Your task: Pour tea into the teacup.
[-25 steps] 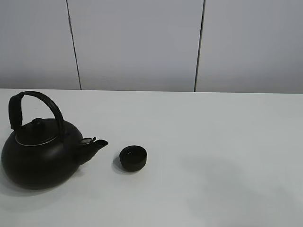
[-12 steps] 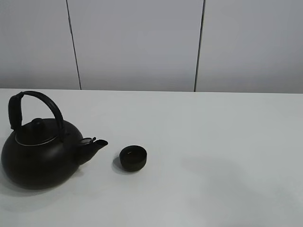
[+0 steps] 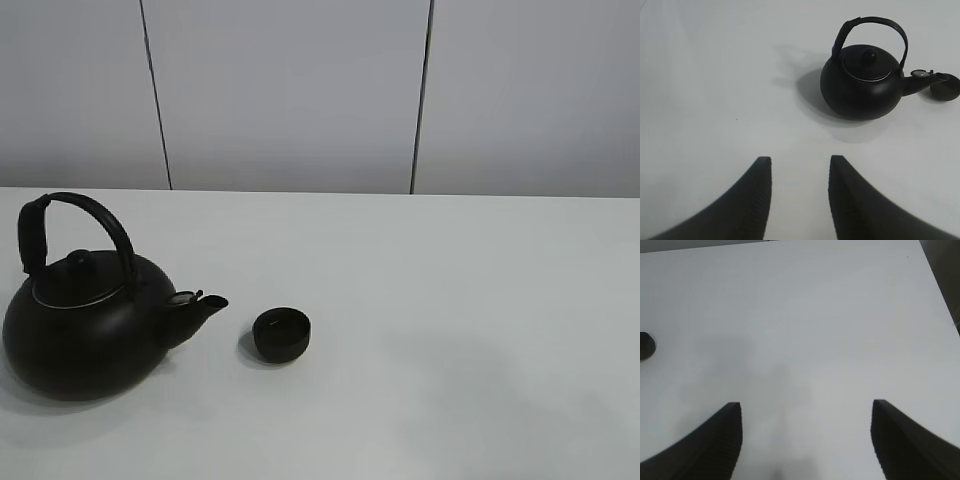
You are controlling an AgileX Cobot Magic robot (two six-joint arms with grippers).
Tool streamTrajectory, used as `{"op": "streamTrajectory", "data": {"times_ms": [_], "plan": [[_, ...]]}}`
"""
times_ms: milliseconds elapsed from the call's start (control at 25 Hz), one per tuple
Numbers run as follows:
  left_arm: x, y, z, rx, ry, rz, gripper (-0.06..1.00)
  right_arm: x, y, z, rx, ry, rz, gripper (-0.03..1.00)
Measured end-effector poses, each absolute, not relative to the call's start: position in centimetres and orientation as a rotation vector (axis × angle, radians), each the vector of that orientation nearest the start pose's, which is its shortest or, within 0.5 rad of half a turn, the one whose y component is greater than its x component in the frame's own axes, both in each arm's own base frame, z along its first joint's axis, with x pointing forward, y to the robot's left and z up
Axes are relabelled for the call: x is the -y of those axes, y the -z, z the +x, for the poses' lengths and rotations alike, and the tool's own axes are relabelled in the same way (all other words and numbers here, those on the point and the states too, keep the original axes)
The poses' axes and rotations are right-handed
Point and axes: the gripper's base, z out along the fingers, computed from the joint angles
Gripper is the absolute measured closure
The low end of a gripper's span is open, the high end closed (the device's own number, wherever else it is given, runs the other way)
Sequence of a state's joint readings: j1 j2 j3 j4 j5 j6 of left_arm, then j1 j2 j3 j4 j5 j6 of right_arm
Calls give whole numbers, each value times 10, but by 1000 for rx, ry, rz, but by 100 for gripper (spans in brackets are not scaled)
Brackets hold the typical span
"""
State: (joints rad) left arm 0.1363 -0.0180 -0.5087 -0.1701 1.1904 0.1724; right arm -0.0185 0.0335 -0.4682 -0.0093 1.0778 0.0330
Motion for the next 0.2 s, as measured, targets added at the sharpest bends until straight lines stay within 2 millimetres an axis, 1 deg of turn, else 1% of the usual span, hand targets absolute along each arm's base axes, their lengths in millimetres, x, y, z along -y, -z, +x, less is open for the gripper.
{"op": "streamTrajectory", "data": {"times_ms": [200], "plan": [[15,-268,-9,-2111,50,120,66,1,-267,3,-2126,3,55,47]]}}
